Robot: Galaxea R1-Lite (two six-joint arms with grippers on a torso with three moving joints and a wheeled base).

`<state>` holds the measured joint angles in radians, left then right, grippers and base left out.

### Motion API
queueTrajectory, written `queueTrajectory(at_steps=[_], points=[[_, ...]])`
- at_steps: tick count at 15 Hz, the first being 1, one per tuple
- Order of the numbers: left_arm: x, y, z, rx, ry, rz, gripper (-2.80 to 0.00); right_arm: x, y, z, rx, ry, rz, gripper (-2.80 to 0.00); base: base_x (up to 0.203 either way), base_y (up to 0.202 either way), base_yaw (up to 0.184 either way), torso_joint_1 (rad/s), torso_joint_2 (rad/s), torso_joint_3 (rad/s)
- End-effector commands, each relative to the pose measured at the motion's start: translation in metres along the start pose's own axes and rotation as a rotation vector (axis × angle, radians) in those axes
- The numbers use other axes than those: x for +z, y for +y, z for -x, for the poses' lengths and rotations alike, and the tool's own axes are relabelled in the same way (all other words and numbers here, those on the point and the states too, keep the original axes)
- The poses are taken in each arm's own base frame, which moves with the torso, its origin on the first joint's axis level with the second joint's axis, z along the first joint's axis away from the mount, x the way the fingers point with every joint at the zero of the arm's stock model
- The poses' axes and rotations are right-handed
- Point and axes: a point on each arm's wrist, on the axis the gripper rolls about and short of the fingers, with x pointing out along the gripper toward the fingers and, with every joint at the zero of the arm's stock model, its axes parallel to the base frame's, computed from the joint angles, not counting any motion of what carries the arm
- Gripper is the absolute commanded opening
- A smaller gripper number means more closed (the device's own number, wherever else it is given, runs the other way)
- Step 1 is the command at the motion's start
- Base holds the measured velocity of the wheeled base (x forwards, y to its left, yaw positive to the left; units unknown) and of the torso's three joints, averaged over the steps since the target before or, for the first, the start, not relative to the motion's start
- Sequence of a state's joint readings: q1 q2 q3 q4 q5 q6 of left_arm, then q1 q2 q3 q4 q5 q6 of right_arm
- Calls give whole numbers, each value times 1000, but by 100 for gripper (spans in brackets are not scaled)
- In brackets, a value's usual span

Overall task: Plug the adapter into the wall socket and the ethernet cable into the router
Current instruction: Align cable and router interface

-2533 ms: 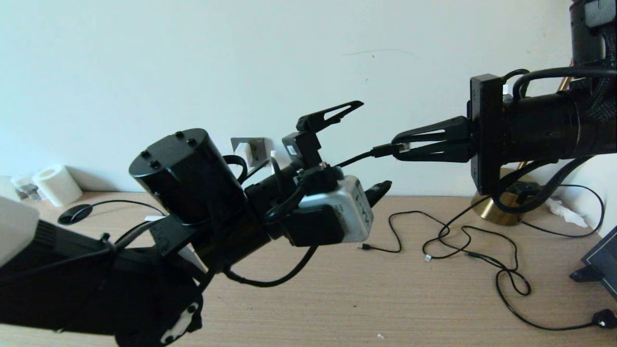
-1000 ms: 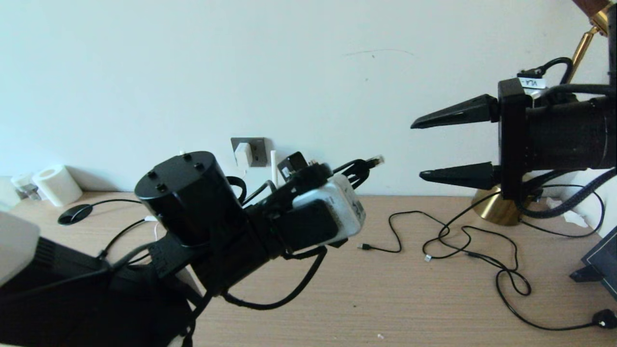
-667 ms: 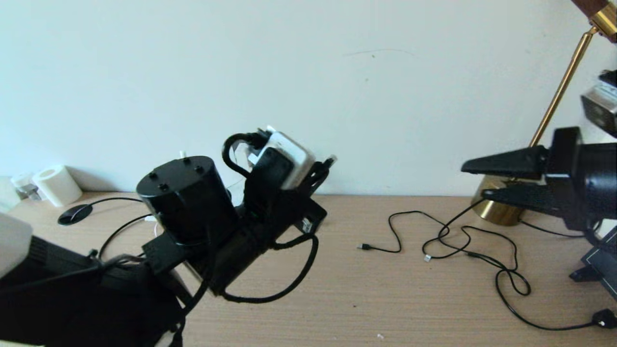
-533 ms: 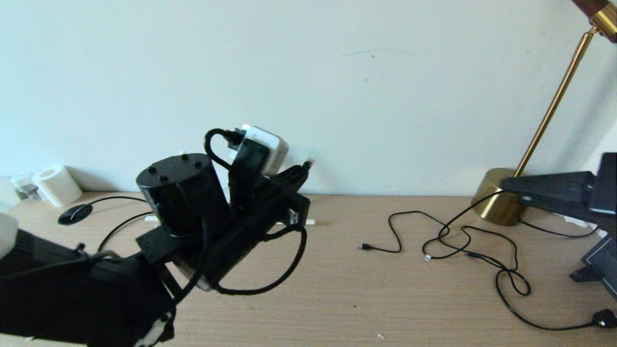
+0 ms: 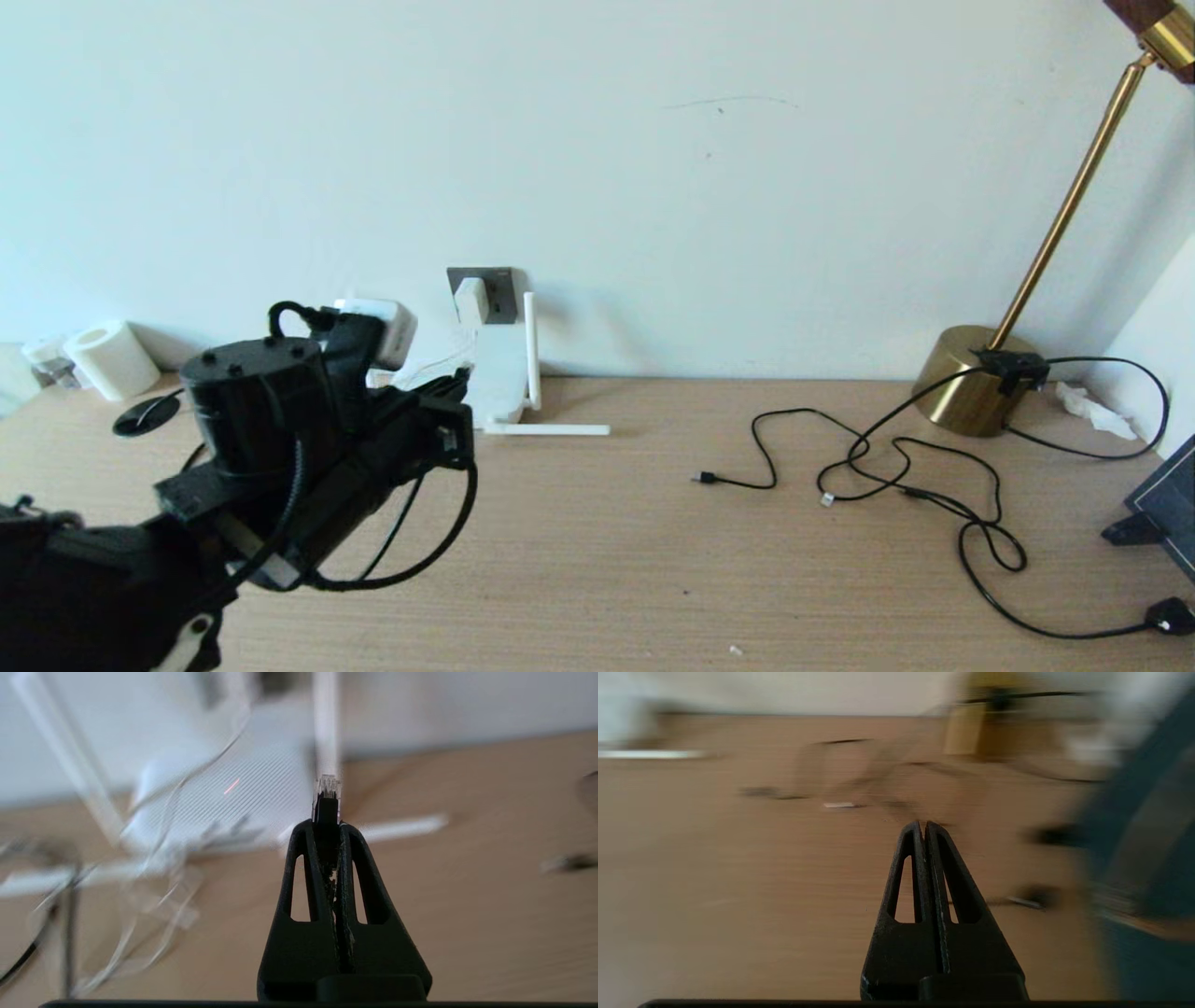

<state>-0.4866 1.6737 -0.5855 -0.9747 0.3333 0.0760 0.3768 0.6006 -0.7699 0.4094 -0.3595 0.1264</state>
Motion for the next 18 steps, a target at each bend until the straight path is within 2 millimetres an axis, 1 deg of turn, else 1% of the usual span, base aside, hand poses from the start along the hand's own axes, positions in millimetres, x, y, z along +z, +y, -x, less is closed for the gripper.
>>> queueTrajectory(at_steps=[1,2,3,4,5,6,7,10,12,15,17,18], points=[[-12,16,9,48,43,-7,-280,-19,-9,24,-130,-76,10,-280,0,0,0,0,0,0],[-24,20,14,64,87,-14,-280,-28,-10,29,-219,-86,16,-280,0,0,0,0,0,0],[-32,22,16,94,115,-6,-280,-37,-9,34,-288,-98,15,-280,0,0,0,0,0,0],[-34,22,16,116,124,27,-280,-47,-8,38,-341,-105,16,-280,0,0,0,0,0,0],[-38,23,18,117,138,45,-280,-58,-8,42,-346,-114,27,-280,0,0,0,0,0,0],[-44,23,20,116,158,47,-280,-68,-8,44,-324,-123,38,-280,0,0,0,0,0,0],[-50,23,23,114,180,45,-280,-80,-7,45,-267,-128,48,-280,0,0,0,0,0,0],[-62,21,20,115,231,46,-280,-112,-3,50,-85,-179,75,-280,0,0,0,0,0,0],[-72,20,17,115,268,62,-280,-140,-3,39,-47,-139,135,-280,0,0,0,0,0,0],[-83,14,11,96,298,52,-280,-158,-3,24,-41,-96,171,-280,0,0,0,0,0,0],[-83,11,4,95,248,67,-280,-173,-4,11,-38,-63,201,-280,0,0,0,0,0,0],[-82,9,5,84,220,76,-280,-173,-4,8,-32,-87,202,-280,0,0,0,0,0,0]])
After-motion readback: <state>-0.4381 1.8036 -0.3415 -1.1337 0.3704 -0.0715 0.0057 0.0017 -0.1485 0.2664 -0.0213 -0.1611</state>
